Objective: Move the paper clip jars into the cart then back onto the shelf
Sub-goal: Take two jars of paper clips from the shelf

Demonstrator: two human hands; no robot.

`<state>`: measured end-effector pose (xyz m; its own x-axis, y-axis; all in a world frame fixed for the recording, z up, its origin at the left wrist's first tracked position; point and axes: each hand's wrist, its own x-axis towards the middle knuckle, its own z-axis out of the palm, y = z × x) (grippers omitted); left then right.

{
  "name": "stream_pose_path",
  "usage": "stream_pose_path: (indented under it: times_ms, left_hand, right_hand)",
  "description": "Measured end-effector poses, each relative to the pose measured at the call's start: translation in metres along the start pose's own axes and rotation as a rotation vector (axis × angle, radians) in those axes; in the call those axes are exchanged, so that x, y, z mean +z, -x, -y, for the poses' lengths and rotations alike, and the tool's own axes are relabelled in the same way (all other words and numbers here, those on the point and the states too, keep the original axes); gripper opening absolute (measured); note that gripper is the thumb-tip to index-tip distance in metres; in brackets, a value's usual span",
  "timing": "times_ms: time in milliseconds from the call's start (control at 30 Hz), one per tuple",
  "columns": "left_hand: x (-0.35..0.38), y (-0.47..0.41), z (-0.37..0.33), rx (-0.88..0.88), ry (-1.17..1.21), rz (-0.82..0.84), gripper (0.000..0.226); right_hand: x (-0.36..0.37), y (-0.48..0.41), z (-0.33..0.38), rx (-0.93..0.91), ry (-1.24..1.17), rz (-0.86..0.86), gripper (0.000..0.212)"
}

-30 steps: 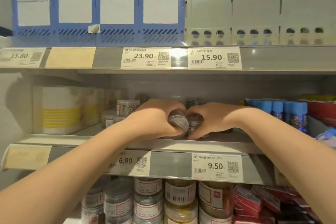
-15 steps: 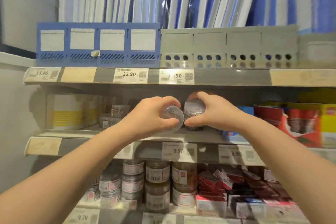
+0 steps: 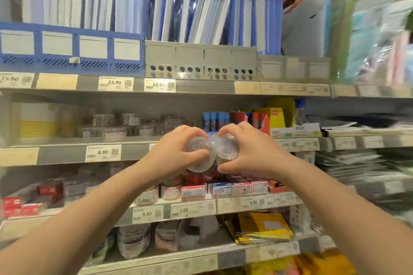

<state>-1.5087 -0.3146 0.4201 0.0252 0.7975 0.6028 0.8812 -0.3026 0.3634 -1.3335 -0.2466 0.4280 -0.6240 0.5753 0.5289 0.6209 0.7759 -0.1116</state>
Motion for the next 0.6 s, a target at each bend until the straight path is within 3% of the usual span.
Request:
stream_pose_path:
  times_ms: [200,333,600]
  left_hand:
    - [0.022,0.052,-0.064,0.093,0.434,0.12,0.023]
    - [0.047,0.094,-0.117,0.153,0.522,0.221,0.031]
    - [0.098,0.156,-0.244,0.25,0.7,0.477,0.02]
  right_hand:
    - [-0.035,0.106,0.013,0.153,0.033,-0.018,0.066]
    - [-0.061,0.188,0.022,0.29,0.105,0.012,0.069]
    - [-0.131,0.352,0.022,0.546,0.179,0.02,0.075]
